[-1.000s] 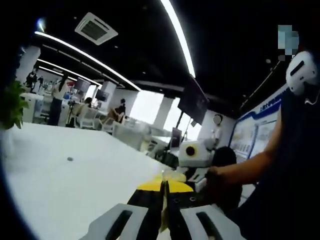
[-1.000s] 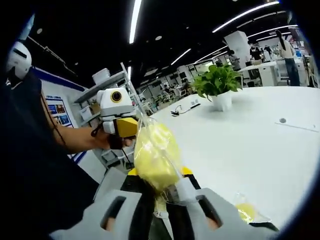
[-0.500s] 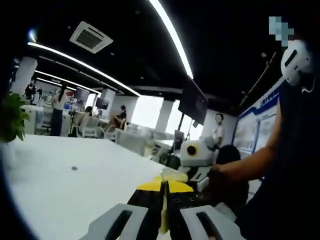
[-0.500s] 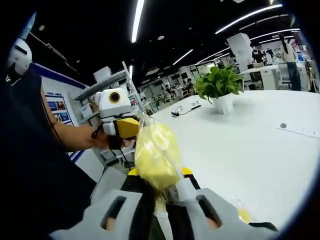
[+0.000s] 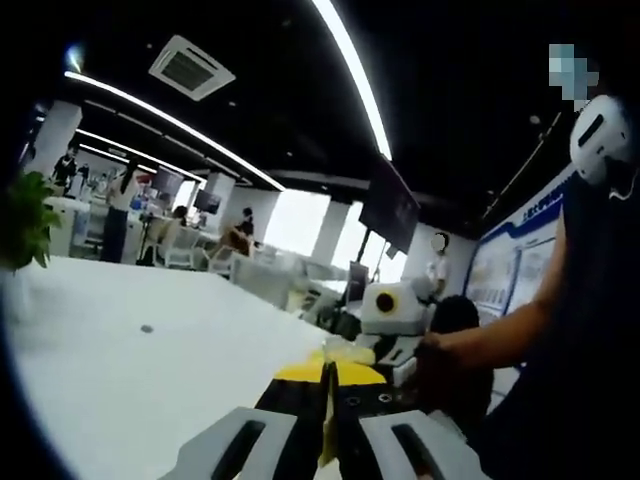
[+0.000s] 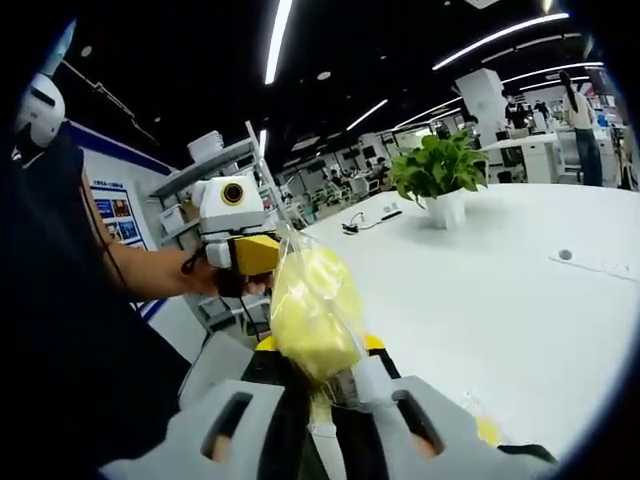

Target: Compare the silicone blocks by pressing each to a similar depth, holding the contact briefly, and releasing to observe deformation and rebound differences across the visible hardness samples.

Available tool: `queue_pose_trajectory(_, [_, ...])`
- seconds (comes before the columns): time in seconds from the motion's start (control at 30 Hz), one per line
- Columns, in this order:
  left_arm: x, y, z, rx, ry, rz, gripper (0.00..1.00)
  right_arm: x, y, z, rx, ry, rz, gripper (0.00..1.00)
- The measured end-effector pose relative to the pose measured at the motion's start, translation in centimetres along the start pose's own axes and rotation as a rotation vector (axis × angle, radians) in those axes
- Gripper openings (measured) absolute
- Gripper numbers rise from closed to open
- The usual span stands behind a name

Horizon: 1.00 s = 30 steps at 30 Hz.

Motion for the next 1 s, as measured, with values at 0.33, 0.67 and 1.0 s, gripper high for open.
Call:
queue_pose_trajectory(0.33, [0.4, 0.4, -0.1, -0.020, 0.027, 0.032, 0.00, 0.8, -0.3, 0.2, -0.021, -0.015, -0.012, 0.06])
queue_pose_trajectory(0.67, [-0.4, 0.6, -0.1, -0.011, 0.064, -0.002, 0.00, 0.1, -0.6, 0.2, 0.008, 0.042, -0.066, 0.10])
queue_pose_trajectory(1.0, [-1.0, 0.7, 0.1, -0.008, 0.082, -0.039, 0.00, 0.6, -0.7, -0.3, 0.056, 0.008, -0.041, 0.35])
Point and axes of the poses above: the point that each gripper's makers call its tool centre point, and the gripper's own axes: y roughly backward along the fingers, z roughly to its left, x roughly out of its underside, the point moved 9 cm from there along y, roughly backward along the fingers, and after that the axes turned 12 degrees about y, right-handed, at the moved point
